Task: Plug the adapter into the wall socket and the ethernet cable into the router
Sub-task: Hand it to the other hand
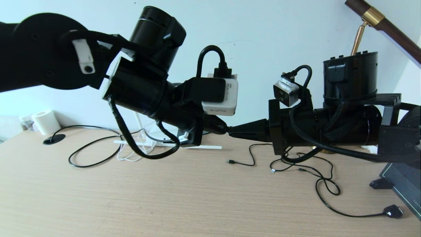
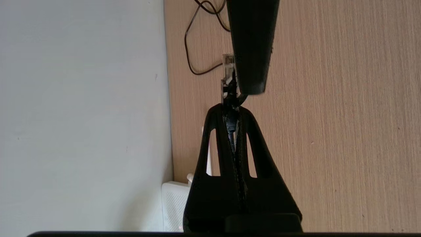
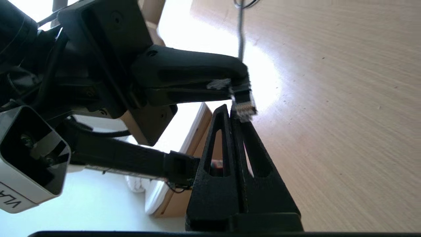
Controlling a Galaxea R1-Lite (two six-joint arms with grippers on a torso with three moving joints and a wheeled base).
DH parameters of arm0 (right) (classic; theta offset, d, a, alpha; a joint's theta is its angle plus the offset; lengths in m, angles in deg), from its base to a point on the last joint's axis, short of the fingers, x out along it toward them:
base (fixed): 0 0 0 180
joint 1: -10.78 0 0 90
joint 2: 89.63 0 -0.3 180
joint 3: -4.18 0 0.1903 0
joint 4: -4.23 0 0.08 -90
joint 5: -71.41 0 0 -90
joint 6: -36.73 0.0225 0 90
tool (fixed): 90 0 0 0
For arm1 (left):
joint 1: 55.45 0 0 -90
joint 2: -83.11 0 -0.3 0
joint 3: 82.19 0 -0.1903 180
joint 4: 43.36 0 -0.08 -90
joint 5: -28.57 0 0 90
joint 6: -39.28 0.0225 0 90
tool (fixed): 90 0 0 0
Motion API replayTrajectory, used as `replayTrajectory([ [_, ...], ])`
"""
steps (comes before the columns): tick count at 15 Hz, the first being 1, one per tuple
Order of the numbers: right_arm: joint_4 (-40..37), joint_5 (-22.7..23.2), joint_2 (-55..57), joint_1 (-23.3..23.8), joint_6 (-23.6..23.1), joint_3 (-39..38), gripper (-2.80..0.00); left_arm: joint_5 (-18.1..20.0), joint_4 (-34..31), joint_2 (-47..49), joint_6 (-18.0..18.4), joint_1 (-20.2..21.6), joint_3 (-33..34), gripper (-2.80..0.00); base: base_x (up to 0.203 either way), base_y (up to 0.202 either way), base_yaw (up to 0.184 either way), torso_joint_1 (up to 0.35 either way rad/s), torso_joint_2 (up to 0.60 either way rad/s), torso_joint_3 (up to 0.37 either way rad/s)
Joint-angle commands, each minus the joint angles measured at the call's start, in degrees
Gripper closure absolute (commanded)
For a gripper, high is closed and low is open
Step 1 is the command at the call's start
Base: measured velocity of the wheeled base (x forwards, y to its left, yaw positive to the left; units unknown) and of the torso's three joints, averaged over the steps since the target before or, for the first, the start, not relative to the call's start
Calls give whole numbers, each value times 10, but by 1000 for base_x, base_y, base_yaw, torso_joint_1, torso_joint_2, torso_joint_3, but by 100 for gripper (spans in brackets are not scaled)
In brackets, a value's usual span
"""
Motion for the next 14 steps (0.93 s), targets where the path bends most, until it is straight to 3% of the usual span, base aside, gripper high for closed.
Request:
replayTrajectory([
  [1,1,-7,1,0,2,-2,0,1,-3,-22,3,0,20,0,0,0,0,0,0,0],
  [2,2,-7,0,0,-1,-5,-280,1,-2,-27,3,0,27,0,0,0,0,0,0,0],
  [13,2,-5,-9,0,3,-11,-280,1,0,-31,2,3,34,0,0,0,0,0,0,0],
  [14,3,-5,-8,-2,3,-11,0,1,0,-31,2,3,34,0,0,0,0,0,0,0],
])
